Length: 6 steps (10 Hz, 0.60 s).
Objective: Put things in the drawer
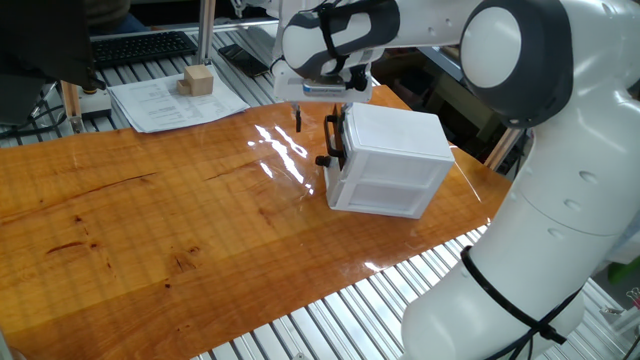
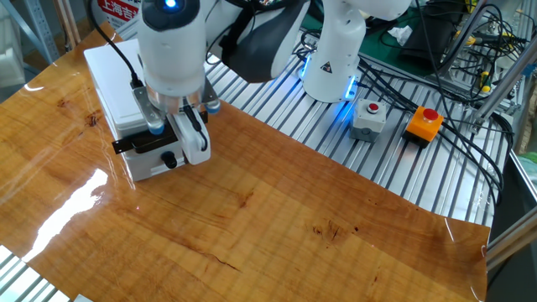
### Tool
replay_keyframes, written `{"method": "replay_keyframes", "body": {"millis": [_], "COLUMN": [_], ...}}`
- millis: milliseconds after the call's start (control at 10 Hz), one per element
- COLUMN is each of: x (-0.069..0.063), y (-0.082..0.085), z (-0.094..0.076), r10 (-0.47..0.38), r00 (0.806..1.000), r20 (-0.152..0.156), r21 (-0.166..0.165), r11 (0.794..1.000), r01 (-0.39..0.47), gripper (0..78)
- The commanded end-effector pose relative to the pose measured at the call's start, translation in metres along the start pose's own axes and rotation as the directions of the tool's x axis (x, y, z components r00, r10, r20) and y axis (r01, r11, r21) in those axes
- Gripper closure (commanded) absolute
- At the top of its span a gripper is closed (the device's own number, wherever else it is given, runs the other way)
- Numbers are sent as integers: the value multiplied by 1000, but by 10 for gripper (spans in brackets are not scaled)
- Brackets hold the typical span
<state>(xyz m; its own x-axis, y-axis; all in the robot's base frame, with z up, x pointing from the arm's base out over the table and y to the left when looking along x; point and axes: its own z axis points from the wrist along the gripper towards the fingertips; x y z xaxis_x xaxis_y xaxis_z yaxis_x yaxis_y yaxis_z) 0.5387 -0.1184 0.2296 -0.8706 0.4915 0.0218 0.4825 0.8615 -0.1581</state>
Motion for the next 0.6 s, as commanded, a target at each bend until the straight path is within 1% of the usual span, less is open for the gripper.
{"method": "replay_keyframes", "body": {"millis": [100,200,300,400,500,600], "x": [0,3,8,12,24,32], "y": [11,17,23,27,36,40], "z": [-18,-24,-31,-34,-42,-45], "r10": [-12,-20,-41,-50,-72,-94], "r00": [1000,999,999,998,997,995], "r20": [-29,-27,-27,-31,-26,-16], "r21": [-97,-98,-107,-117,-126,-134], "r11": [995,995,994,992,990,987], "r01": [9,18,37,46,69,91], "gripper": [1,1,1,1,1,1]}}
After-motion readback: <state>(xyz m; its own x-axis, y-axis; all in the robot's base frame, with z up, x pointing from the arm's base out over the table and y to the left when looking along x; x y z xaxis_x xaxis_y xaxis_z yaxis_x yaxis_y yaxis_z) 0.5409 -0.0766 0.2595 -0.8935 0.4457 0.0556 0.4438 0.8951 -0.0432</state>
